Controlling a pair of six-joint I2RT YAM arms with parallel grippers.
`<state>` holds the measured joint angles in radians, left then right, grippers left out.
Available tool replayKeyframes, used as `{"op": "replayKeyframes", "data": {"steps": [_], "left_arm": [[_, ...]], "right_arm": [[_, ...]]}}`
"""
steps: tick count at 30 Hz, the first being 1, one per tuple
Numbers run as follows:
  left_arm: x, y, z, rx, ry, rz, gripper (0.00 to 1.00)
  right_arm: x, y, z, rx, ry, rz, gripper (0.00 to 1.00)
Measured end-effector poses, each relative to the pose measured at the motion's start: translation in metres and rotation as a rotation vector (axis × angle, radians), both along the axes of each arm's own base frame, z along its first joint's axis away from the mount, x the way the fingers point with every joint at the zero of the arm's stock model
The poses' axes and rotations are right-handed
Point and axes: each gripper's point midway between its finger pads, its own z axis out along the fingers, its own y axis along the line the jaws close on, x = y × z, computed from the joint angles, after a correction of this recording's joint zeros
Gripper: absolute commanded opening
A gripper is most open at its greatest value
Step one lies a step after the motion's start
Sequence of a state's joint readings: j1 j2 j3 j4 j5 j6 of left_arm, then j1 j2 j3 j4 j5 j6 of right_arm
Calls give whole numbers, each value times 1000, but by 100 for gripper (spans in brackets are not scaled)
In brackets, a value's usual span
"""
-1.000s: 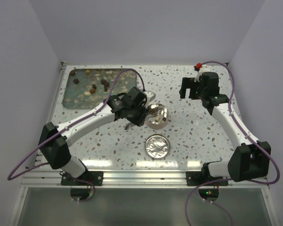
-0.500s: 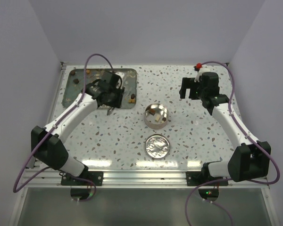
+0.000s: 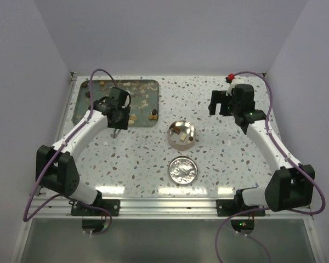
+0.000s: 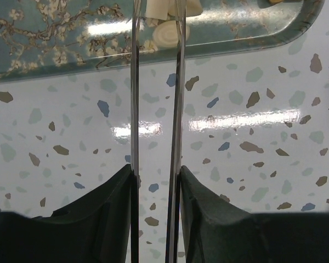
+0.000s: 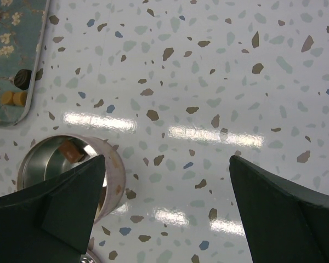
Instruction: Pack the chocolate
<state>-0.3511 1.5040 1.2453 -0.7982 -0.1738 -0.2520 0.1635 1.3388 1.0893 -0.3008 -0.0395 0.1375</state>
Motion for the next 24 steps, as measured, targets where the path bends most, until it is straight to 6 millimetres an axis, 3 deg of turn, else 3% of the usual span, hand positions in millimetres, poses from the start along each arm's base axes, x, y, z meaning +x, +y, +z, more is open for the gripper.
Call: {"op": "replayKeyframes", "data": {"steps": [13, 24], "left_arm": [[13, 27, -16, 41, -12, 101, 43], [17, 27, -44, 29, 24, 114, 45]], "right_arm": [[0, 0, 0, -2, 0, 2, 98], [0, 0, 0, -6, 0, 4, 99]]}}
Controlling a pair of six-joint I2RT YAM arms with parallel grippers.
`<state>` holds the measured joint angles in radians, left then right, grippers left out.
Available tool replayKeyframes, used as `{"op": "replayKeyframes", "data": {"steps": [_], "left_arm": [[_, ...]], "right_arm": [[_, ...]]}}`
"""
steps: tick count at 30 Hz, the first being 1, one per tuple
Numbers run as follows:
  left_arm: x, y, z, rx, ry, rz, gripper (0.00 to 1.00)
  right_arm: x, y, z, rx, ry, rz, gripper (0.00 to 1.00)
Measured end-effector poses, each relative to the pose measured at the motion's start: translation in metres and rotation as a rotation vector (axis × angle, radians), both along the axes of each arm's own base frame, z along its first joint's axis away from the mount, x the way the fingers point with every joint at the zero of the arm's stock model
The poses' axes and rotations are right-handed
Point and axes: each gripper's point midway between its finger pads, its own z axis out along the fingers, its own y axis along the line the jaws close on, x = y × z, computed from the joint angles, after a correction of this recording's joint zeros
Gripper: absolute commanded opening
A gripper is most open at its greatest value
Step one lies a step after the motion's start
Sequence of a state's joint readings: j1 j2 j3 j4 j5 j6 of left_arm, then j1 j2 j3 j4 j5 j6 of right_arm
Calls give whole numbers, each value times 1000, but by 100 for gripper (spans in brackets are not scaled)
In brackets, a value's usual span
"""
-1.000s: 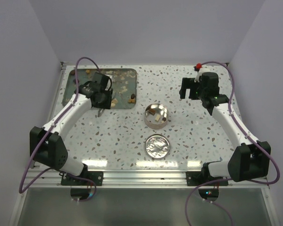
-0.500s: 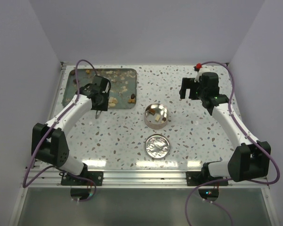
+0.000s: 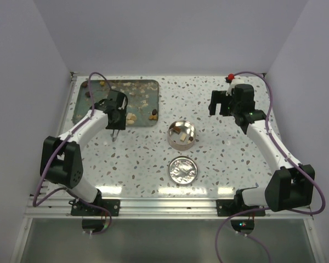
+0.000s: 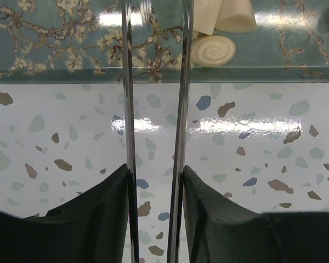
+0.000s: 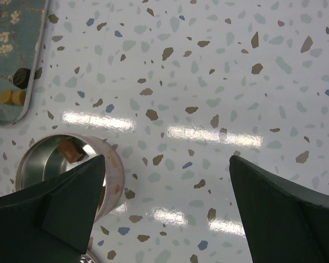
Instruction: Pack the chocolate
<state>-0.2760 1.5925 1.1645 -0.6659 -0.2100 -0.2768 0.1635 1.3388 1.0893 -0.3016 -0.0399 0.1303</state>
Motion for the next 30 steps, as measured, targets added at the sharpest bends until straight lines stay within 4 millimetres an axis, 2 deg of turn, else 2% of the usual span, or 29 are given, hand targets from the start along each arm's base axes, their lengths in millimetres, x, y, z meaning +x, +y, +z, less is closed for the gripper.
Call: {"op": "replayKeyframes", "data": {"steps": [11, 19, 25, 28, 30], "left_arm": [[18, 8, -11, -17, 15, 33, 45], [44, 3, -3, -34, -15, 25, 45], [48, 8, -8, -37, -3, 32, 45], [51, 12, -10, -36, 1, 45, 42], [52, 15, -10, -33, 1, 45, 35]], "right_arm": [[0, 0, 0, -1, 1, 0, 98], [2, 0, -7, -5, 17, 1, 99], [4, 0, -14, -13, 34, 5, 98], [7, 1, -16, -17, 41, 6, 98], [9, 1, -17, -18, 45, 6, 98]]}}
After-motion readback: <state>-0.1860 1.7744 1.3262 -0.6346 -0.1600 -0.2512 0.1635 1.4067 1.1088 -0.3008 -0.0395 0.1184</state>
